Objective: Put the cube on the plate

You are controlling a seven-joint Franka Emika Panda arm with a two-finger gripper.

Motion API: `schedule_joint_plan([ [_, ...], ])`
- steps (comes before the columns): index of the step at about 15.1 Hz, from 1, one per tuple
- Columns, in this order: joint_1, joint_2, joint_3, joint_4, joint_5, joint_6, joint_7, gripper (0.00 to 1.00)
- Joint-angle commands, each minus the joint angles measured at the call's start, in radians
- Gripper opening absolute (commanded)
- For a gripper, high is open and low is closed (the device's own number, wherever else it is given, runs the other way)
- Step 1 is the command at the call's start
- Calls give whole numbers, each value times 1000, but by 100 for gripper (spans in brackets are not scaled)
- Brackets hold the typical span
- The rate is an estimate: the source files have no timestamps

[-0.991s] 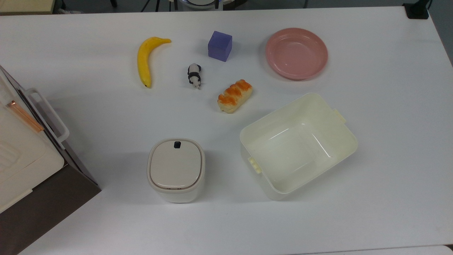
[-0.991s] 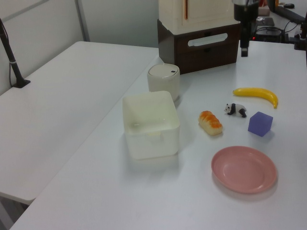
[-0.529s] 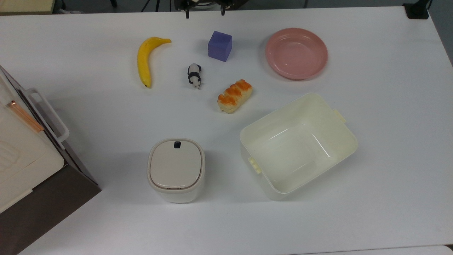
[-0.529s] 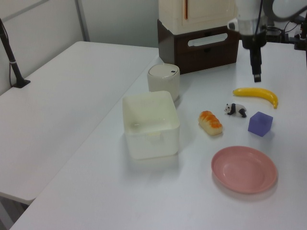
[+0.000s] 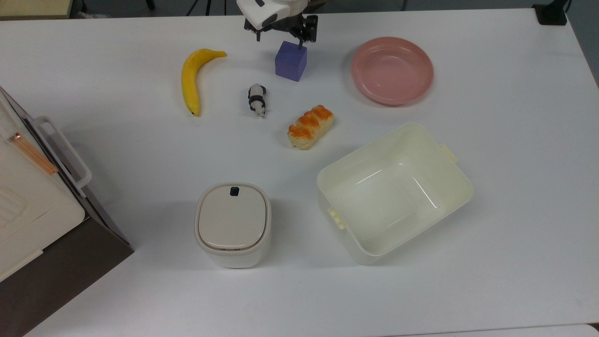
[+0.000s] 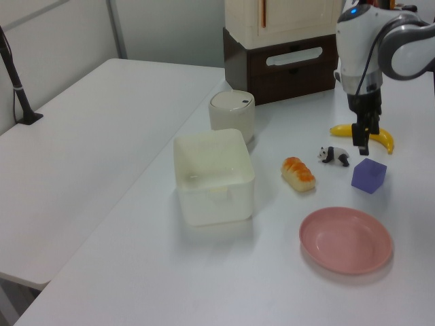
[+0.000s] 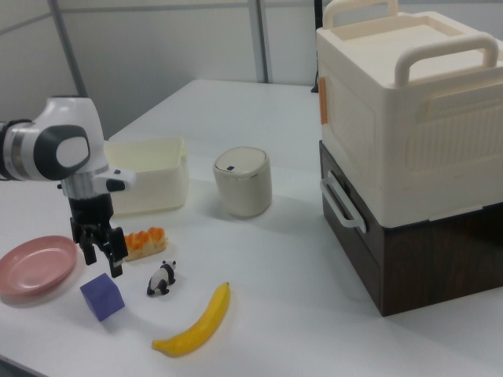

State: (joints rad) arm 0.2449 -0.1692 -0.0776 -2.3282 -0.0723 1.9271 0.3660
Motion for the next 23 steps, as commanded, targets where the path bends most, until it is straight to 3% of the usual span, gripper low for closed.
schedule_joint_plan([
  [1,25,48,-10,-33,26,65,133,100],
  [4,25,69,-10,-31,80,104,130,100],
  [7,59,105,-10,-31,83,107,128,100],
  [10,47,143,-11,-30,82,127,123,100],
  [12,40,160,-13,-27,82,133,108,89],
  [14,34,161,-11,-19,80,130,100,50],
  [15,34,160,-13,-11,80,122,99,43],
  [20,60,154,-10,131,68,-20,94,41],
  [23,173,157,-10,184,57,-43,82,42],
])
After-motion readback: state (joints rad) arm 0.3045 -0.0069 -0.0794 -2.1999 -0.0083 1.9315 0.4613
